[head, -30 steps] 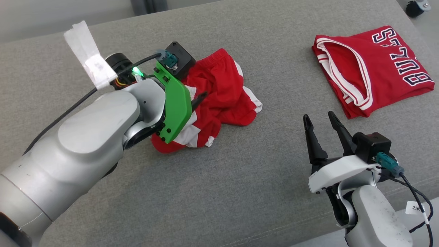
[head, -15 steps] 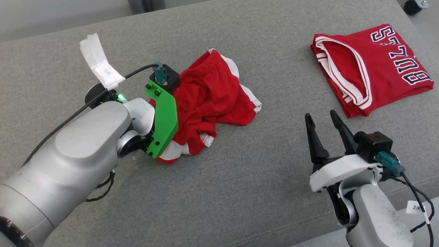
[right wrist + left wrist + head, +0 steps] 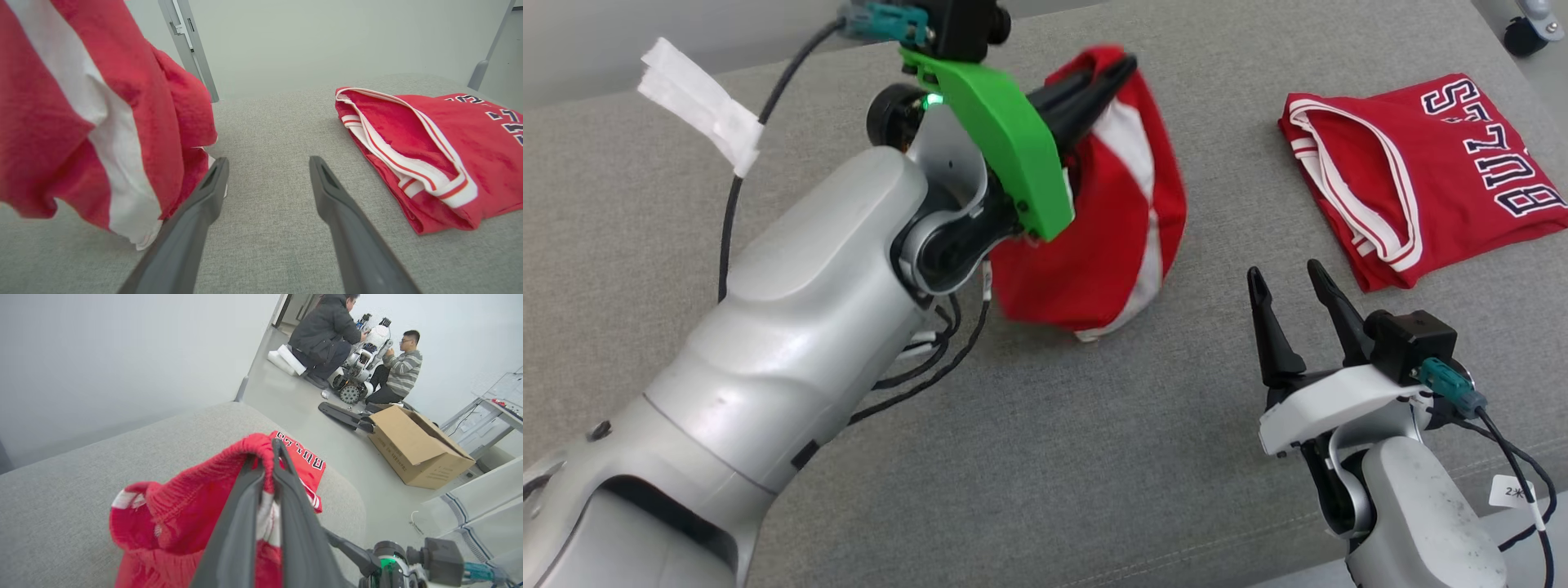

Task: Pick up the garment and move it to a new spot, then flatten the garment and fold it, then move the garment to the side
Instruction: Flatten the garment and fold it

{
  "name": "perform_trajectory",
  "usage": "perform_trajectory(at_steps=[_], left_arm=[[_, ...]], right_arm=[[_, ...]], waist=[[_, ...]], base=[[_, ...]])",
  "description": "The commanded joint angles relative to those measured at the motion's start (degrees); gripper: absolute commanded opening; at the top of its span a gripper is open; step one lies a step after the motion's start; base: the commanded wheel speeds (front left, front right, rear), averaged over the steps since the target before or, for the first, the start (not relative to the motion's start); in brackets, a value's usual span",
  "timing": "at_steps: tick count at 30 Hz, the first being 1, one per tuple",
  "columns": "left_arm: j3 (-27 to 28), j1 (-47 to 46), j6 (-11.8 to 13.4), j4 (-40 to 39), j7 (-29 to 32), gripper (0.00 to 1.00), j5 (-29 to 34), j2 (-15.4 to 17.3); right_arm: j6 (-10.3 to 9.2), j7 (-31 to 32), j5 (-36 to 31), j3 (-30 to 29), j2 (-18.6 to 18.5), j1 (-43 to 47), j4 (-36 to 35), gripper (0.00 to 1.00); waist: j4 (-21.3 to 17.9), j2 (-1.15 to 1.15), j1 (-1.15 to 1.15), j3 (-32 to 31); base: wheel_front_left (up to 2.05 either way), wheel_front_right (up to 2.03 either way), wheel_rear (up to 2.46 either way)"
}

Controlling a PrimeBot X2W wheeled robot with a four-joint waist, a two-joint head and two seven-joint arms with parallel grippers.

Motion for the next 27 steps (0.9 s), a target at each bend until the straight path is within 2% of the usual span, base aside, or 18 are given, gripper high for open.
perform_trajectory(at_steps=[1, 4, 8, 16, 24, 27], left_arm=[[1.98, -1.45, -0.13, 0.26, -3.13, 0.00, -1.04, -1.25], [4.70, -2.30, -0.13, 1.07, -7.84, 0.00, -2.26, -3.54], [3.54, -0.64, -0.13, 3.38, -8.44, 0.00, -2.41, -3.81], [0.33, 9.91, 3.94, 10.91, -8.27, 0.00, -1.01, 1.85], [0.35, 18.05, 6.87, 13.32, -13.54, 0.00, -0.10, 6.56], [-1.67, 18.83, 8.63, 14.00, -14.46, 0.00, 2.77, 8.16]], right_arm=[[-0.06, -0.11, 0.22, -0.10, -0.01, 0.19, 0.06, 1.00], [-0.06, -0.19, 0.10, -0.31, 0.09, 0.55, 0.16, 1.00], [-0.06, -0.50, 0.34, -0.76, 0.23, 0.84, 0.09, 1.00], [-0.06, -0.39, 0.15, -1.61, 0.25, 1.75, -0.22, 1.00], [-0.06, 0.67, -0.55, -1.59, 0.29, 1.91, -1.23, 1.00], [-0.06, 0.90, -0.57, -1.37, 0.29, 1.70, -1.38, 1.00]], waist=[[0.18, 0.00, 0.00, -0.23], [0.47, 0.00, 0.00, -0.62], [1.29, 0.00, 0.00, -1.04], [5.16, 0.00, 0.00, -1.22], [8.42, 0.00, 0.00, -1.19], [8.90, 0.00, 0.00, -1.31]], base=[[0.00, 0.00, 0.00], [0.00, 0.00, 0.00], [0.00, 0.00, 0.00], [0.00, 0.00, 0.00], [0.00, 0.00, 0.00], [0.00, 0.00, 0.00]])
